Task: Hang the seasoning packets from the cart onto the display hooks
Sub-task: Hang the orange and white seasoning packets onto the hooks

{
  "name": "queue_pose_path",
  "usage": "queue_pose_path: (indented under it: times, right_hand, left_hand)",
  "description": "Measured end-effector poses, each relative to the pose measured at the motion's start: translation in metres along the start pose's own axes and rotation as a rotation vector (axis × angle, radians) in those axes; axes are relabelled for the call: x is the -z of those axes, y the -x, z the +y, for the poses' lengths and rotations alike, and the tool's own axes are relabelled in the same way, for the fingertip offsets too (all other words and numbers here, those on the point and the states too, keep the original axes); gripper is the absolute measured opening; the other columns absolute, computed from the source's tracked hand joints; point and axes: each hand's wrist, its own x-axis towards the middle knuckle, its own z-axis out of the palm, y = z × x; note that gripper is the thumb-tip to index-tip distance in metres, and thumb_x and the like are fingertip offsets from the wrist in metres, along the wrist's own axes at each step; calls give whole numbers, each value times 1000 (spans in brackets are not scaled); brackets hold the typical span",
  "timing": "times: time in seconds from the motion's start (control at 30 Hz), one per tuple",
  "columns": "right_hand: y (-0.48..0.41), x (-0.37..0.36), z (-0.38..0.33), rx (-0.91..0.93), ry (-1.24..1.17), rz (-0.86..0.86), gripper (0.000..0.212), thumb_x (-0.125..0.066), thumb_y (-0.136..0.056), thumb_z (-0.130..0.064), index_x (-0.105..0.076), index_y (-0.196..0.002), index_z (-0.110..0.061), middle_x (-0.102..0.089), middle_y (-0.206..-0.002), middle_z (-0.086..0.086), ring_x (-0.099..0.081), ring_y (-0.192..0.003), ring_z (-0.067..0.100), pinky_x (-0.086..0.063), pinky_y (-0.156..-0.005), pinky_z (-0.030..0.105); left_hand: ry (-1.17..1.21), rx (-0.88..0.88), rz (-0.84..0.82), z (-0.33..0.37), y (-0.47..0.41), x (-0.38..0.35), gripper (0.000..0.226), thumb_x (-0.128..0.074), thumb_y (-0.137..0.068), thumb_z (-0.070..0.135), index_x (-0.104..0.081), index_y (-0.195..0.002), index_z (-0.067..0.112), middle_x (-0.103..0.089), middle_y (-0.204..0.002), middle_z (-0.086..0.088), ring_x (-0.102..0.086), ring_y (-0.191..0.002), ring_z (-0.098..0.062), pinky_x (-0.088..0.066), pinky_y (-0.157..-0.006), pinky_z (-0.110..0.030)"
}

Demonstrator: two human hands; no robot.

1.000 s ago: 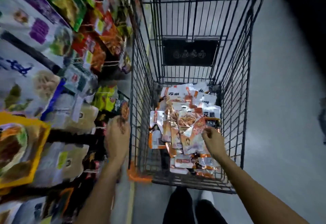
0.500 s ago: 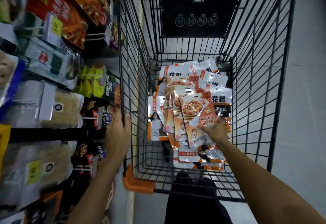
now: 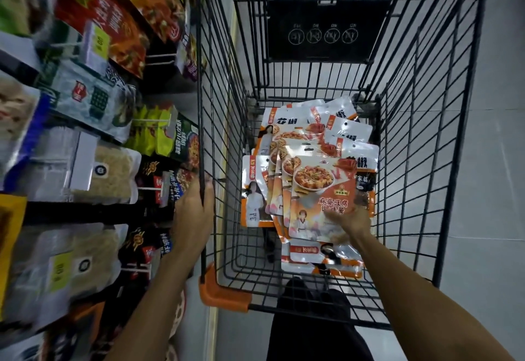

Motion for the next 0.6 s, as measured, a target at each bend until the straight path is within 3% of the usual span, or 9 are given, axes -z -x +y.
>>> queue_pose_path:
  times: [0.17,0.3,0.4,0.5,0.6]
  right_hand:
    - [35,9,-20,129,-220,-153,34,-69,-84,-7,-57,-114,2,-66,-110,24,-66,-98,40,-52,-89,57]
    - [72,26,-48,197,-285,-154,19,-65,-88,-12,-56,-105,-9,-70,-89,13,-73,-71,27,-60,-57,36]
    - [107,34,-71,203,-451,-324,28,-68,-84,-14,-54,-107,-6,-72,-91,14,-73,-77,29,-59,-57,32]
    - [142,23,-95,228,-501,-542,44,-73,-73,-18,-50,-108,-4,-72,-85,13,-71,-78,31,-61,-64,38]
    - [163,2,-108,255,-465,-669,52,-72,-72,-20,-50,-115,0,-69,-93,16,-71,-84,28,-60,-72,35]
  left_hand:
    - [-77,4,-79,4,-3,11,31,-42,-101,26,-56,-121,7,-58,-71,-2,-57,-63,-16,-37,-53,-25]
    - [-164,17,-20,18,2,31,37,-46,-99,25,-50,-129,5,-63,-110,-15,-59,-101,-30,-41,-78,-29]
    - [-73,-66,99,47,7,41,43,-53,-94,34,-49,-130,10,-55,-125,-7,-51,-114,-20,-37,-91,-26]
    - [314,119,-183,84,8,40,59,-61,-78,51,-49,-127,20,-59,-115,12,-57,-101,0,-42,-82,-12]
    - [560,301,-489,92,6,34,40,-69,-68,47,-62,-94,18,-74,-83,11,-67,-71,5,-47,-58,-6]
